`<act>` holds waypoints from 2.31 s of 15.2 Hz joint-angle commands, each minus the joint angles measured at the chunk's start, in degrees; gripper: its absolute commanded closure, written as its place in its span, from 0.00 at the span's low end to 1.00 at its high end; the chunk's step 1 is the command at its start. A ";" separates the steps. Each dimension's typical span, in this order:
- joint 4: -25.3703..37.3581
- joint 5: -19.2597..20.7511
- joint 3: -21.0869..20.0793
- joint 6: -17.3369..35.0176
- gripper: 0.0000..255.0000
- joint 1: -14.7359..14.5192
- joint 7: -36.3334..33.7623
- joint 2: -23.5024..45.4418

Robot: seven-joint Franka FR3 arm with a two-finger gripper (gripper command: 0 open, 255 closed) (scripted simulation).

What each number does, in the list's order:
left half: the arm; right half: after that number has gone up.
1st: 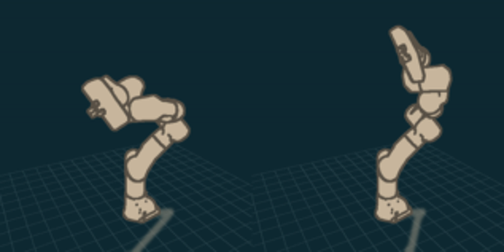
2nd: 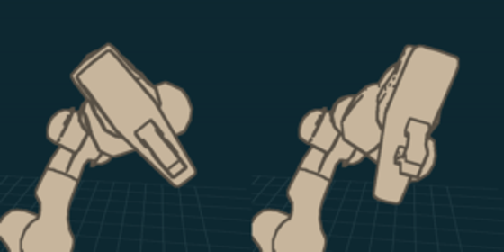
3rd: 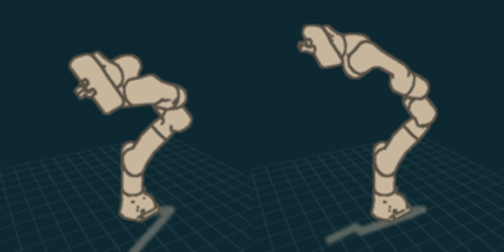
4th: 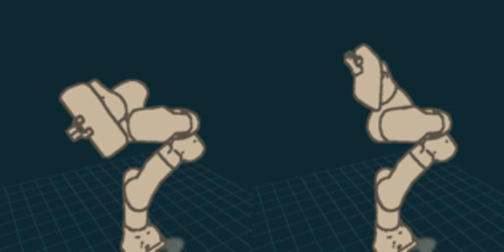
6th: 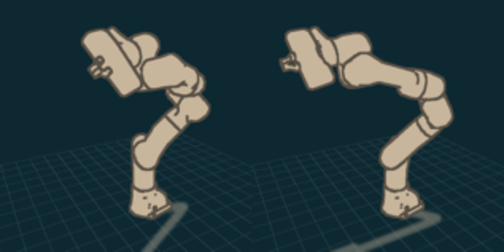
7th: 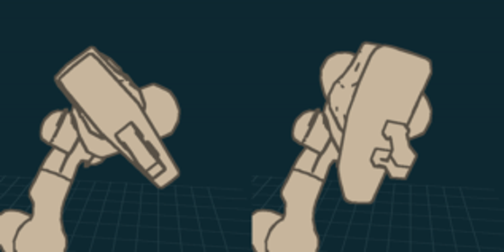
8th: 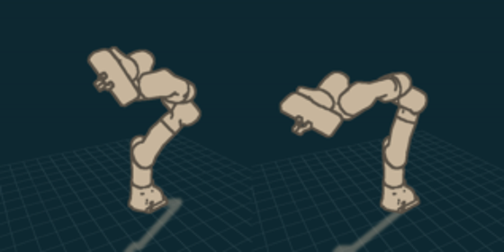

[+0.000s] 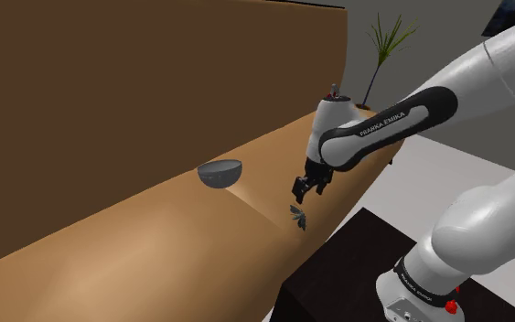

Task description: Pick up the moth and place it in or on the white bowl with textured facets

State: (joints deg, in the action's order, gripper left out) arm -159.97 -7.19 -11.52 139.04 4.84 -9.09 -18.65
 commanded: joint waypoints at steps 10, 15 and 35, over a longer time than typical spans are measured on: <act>0.78 8.28 -1.62 20.52 0.00 3.51 -9.81 20.61; 0.97 10.41 -1.05 23.07 0.00 3.45 -11.33 23.44; 0.58 6.55 -2.01 18.10 1.00 3.50 -8.59 17.92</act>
State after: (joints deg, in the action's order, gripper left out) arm -159.35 0.06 -13.40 158.14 8.37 -18.18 0.30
